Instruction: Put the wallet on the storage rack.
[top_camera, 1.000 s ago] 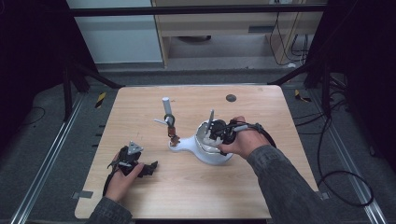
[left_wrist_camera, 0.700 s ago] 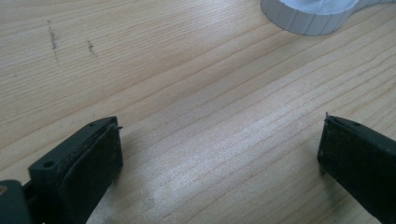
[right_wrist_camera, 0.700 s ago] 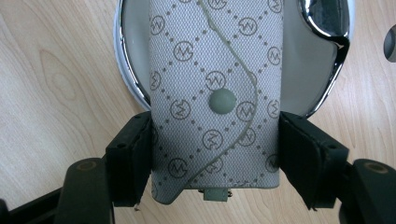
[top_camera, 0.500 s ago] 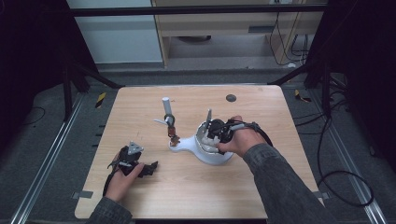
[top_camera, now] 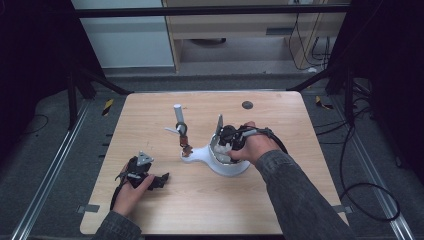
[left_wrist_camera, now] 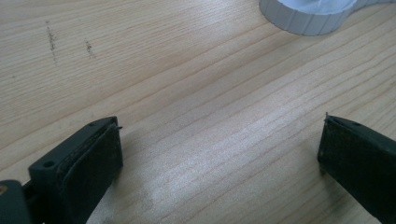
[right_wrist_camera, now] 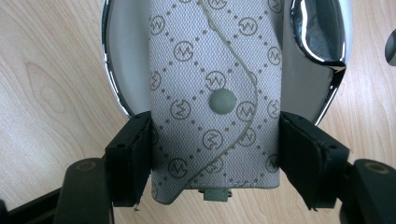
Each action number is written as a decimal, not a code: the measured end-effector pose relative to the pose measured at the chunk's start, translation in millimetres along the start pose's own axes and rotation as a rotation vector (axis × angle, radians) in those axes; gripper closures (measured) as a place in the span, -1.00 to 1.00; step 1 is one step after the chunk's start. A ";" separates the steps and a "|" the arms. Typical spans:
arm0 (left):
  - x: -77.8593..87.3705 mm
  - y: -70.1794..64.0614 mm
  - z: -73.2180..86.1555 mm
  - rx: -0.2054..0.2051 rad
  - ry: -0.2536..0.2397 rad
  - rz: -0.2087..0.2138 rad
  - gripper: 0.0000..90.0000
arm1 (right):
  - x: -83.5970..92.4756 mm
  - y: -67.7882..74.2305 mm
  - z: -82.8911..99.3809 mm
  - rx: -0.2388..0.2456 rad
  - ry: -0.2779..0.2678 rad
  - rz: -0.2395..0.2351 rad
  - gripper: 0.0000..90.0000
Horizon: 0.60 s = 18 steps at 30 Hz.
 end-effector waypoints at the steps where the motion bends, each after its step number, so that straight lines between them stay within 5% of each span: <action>1: 0.0 0.0 0.0 0.000 0.000 0.000 -1.00 | -0.3 -0.3 -0.2 0.002 0.001 0.002 -0.32; 18: 0.0 0.0 0.0 0.000 0.000 0.000 -1.00 | -8.2 0.6 -3.8 0.002 0.012 -0.010 -0.33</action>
Point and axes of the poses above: each handheld gripper's, and its own axes: x roughly backward along the jaws, z roughly out of its underside, y roughly to its left, the point moved 7 cm from there along -x, roughly forward along the jaws, and after that the axes turned 12 degrees about z, right-handed, at the moved point
